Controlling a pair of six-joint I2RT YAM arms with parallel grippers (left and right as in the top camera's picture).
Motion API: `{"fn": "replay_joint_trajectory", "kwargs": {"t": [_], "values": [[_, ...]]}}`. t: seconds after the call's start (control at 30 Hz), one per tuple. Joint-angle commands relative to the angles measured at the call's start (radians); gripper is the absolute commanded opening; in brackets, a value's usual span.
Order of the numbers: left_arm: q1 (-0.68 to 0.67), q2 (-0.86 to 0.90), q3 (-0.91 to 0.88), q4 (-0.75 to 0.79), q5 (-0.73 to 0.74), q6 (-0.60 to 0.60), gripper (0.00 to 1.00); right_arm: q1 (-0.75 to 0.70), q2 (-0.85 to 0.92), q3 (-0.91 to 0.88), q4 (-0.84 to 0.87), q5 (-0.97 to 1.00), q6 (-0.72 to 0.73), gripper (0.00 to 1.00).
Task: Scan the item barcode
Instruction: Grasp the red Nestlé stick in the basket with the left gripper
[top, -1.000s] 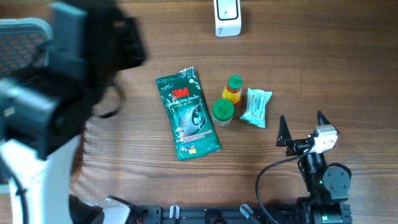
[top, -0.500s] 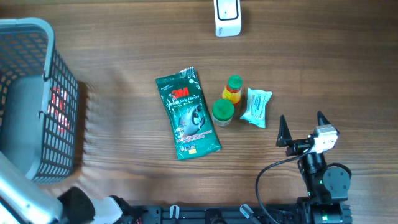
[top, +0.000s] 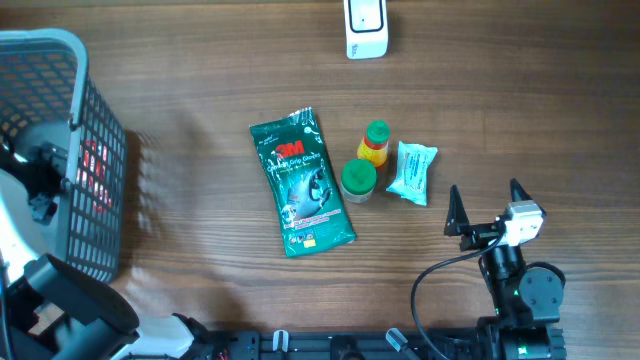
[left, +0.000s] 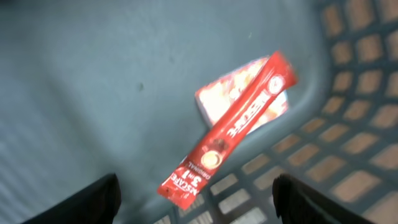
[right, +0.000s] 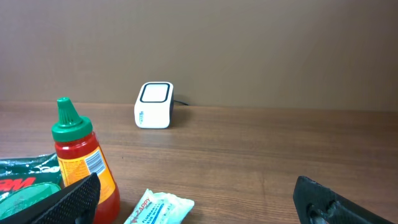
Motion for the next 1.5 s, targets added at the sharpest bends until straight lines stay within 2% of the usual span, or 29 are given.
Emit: {"fn": "replay_joint_trajectory", "kwargs": {"t": [0.0, 0.23, 0.3, 0.37, 0.53, 0.63, 0.73, 0.8, 0.83, 0.9, 1.03, 1.13, 1.23, 1.33, 1.4, 1.47], "values": [[0.001, -0.009, -0.146, 0.137, 0.063, 0.060, 0.83, -0.001, -0.009, -0.001, 0.002, 0.002, -0.010, 1.00], [0.001, -0.008, -0.298, 0.319, 0.109, 0.064, 0.88, -0.001, -0.009, -0.001, 0.002, 0.002, -0.010, 1.00], [0.001, -0.007, -0.298, 0.328, 0.126, 0.064, 0.87, -0.001, -0.009, -0.001, 0.002, 0.002, -0.010, 1.00], [0.001, -0.006, -0.298, 0.334, 0.137, 0.064, 0.82, -0.001, -0.009, -0.001, 0.002, 0.002, -0.010, 1.00], [0.001, 0.040, -0.298, 0.336, 0.227, 0.091, 0.80, -0.001, -0.009, -0.001, 0.002, 0.002, -0.010, 1.00], [0.001, 0.088, -0.298, 0.336, 0.233, 0.099, 0.78, -0.001, -0.009, -0.001, 0.002, 0.002, -0.010, 1.00], [0.001, 0.126, -0.298, 0.334, 0.233, 0.117, 0.58, -0.001, -0.009, -0.001, 0.002, 0.002, -0.010, 1.00], [0.001, 0.127, -0.296, 0.335, 0.232, 0.117, 0.37, -0.001, -0.009, -0.001, 0.002, 0.002, -0.010, 1.00], [0.003, 0.125, -0.289, 0.335, 0.232, 0.117, 0.23, -0.001, -0.009, -0.001, 0.002, 0.002, -0.010, 1.00], [0.006, 0.120, -0.259, 0.314, 0.229, 0.120, 0.04, -0.001, -0.009, -0.001, 0.002, 0.002, -0.010, 1.00], [0.021, 0.080, -0.109, 0.160, 0.185, 0.138, 0.04, -0.001, -0.009, -0.001, 0.002, 0.002, -0.010, 1.00], [0.048, 0.015, 0.086, -0.007, 0.161, 0.138, 0.04, -0.001, -0.009, -0.001, 0.002, 0.002, -0.010, 1.00], [0.061, -0.055, 0.239, -0.110, 0.170, 0.134, 0.04, -0.001, -0.009, -0.001, 0.002, 0.002, -0.010, 1.00], [0.060, -0.153, 0.323, -0.138, 0.287, 0.083, 0.04, -0.001, -0.009, -0.001, 0.002, 0.002, -0.010, 1.00], [0.059, -0.249, 0.326, -0.128, 0.488, 0.051, 0.04, -0.001, -0.009, -0.001, 0.002, 0.002, -0.010, 1.00], [0.043, -0.312, 0.325, -0.136, 0.604, 0.051, 0.04, -0.001, -0.009, -0.001, 0.002, 0.002, -0.010, 1.00]]}}
